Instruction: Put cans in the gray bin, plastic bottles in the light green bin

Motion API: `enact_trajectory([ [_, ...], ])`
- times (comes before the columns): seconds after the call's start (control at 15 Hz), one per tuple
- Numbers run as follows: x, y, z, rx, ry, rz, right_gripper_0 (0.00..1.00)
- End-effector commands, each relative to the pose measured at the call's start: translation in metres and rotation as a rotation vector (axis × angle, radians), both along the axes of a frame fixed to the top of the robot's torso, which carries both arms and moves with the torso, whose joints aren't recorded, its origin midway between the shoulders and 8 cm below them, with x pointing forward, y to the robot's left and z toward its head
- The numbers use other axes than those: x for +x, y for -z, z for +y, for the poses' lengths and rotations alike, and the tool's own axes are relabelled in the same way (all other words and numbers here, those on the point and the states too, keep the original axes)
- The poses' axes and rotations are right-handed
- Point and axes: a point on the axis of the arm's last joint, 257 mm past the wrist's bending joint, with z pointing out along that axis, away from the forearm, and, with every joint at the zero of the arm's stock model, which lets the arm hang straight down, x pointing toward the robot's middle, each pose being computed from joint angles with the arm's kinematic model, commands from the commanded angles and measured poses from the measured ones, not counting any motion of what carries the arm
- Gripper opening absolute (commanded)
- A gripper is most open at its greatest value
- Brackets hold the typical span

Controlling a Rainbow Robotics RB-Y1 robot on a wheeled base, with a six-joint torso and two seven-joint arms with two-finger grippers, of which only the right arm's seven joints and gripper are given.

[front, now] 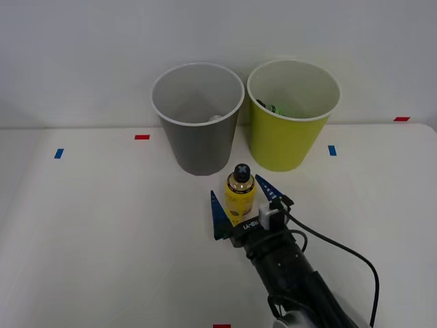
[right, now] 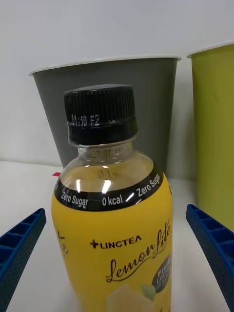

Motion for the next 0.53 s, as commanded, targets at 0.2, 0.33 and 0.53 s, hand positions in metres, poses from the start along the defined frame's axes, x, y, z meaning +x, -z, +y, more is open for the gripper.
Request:
enact_trajectory([
  [0.2, 0.0065, -0.0084, -0.001, -0.032, 0.012, -0.035, 1.0],
  [0.33, 0.0069, -0.01, -0.001, -0.036, 0.012, -0.041, 1.0],
  [0.53, 0.0072, -0.0112, 0.0002, -0.036, 0.01, -0.043, 1.0],
])
